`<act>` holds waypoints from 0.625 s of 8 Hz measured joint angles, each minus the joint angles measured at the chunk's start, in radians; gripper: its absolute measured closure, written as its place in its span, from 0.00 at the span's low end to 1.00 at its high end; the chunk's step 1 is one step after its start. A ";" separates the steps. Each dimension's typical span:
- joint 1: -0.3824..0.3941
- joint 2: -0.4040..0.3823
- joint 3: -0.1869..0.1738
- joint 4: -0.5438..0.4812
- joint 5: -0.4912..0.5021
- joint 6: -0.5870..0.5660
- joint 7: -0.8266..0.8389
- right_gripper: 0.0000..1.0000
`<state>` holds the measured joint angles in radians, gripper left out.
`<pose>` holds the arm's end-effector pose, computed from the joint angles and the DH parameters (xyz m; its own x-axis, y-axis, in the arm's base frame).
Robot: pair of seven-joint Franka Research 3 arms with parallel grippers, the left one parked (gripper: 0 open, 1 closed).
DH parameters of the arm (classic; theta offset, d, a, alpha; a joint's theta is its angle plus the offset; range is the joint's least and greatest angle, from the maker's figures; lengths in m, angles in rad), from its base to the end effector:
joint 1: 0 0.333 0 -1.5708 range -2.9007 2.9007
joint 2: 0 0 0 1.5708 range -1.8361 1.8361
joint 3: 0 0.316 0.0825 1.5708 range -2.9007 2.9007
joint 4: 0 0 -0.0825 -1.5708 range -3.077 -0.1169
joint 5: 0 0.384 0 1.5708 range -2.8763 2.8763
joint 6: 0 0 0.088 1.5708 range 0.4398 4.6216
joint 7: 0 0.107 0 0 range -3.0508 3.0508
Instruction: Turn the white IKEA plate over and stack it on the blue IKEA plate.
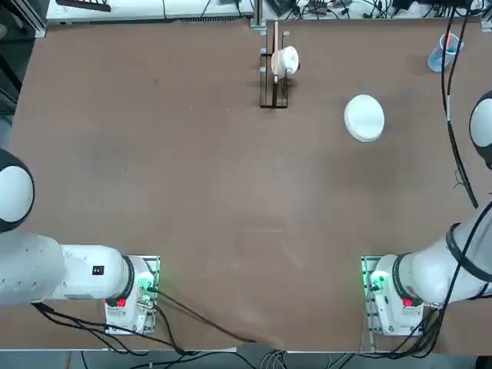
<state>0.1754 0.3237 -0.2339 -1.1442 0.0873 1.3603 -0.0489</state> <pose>0.6266 0.0024 0.6161 0.9950 0.0133 -0.0987 0.0116 -0.9998 -0.0178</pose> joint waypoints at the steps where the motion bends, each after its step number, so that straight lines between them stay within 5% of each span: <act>1: 0.002 0.002 0.003 0.000 -0.004 -0.001 0.000 0.00; 5: 0.004 0.010 0.003 0.000 -0.007 -0.001 0.000 0.00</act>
<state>0.1796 0.3333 -0.2312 -1.1442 0.0807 1.3597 -0.0490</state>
